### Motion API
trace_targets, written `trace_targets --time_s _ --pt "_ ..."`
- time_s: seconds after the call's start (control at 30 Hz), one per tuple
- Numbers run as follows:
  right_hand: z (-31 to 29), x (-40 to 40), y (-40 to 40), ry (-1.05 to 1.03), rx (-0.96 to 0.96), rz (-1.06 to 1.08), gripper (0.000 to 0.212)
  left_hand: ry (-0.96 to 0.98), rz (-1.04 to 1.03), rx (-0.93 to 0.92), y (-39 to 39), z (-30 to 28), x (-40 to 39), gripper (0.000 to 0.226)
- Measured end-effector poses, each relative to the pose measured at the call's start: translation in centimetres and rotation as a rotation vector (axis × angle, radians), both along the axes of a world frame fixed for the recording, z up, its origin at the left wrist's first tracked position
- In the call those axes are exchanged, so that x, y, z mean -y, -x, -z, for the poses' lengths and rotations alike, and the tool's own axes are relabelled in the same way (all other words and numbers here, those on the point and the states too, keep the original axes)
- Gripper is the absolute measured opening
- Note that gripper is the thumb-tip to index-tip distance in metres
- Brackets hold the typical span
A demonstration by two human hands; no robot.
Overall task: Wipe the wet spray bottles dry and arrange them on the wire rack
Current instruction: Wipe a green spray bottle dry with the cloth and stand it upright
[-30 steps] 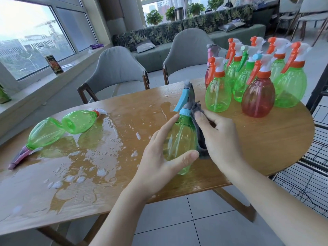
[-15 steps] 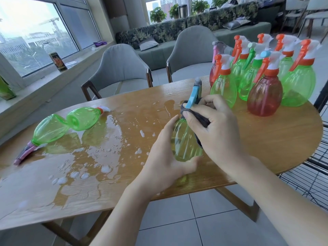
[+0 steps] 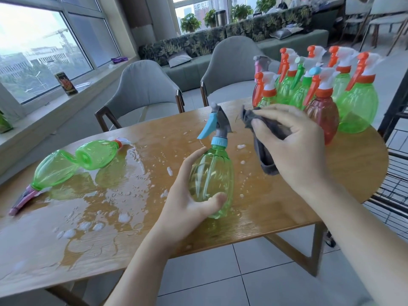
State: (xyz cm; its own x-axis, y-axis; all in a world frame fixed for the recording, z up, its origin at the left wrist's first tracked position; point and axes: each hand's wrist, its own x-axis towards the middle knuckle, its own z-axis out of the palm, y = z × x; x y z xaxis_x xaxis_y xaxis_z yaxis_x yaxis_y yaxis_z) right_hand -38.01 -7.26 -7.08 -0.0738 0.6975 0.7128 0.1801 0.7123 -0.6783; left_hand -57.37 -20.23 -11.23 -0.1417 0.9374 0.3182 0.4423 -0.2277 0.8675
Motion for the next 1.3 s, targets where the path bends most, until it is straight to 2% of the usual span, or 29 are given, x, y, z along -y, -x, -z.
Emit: trace_targets --time_s 0.2,0.33,0.5,0.63,0.73,0.87,1.0,1.3 --pt "-0.9 0.3 1.1 -0.091 -0.152 -0.059 0.029 -0.004 0.040 -0.085 -0.4 -0.3 -0.2 0.086" --pt "-0.8 0.1 1.9 -0.198 -0.093 -0.012 0.025 -0.021 0.061 -0.124 -0.8 -0.3 -0.2 0.084" --pt "0.1 -0.2 2.5 -0.084 -0.126 -0.055 0.018 -0.030 0.060 -0.129 -1.0 -0.3 -0.3 0.083" --pt "0.2 0.1 2.4 -0.063 -0.250 -0.051 0.010 -0.028 0.058 -0.094 -1.0 -0.1 -0.3 0.083" --pt "0.0 0.1 2.0 -0.052 -0.318 -0.014 0.012 -0.024 0.049 -0.082 -1.1 -0.1 -0.2 0.082" --pt "0.4 0.2 2.5 -0.005 -0.168 -0.021 0.013 -0.019 0.045 -0.108 -1.1 -0.1 -0.2 0.081" --pt "0.6 0.8 2.8 -0.012 -0.121 -0.029 0.012 -0.018 0.035 -0.135 -1.0 0.2 -0.2 0.081" --pt "0.6 2.6 3.7 -0.217 0.050 -0.177 0.009 -0.007 -0.004 -0.093 -0.5 0.2 0.0 0.082"
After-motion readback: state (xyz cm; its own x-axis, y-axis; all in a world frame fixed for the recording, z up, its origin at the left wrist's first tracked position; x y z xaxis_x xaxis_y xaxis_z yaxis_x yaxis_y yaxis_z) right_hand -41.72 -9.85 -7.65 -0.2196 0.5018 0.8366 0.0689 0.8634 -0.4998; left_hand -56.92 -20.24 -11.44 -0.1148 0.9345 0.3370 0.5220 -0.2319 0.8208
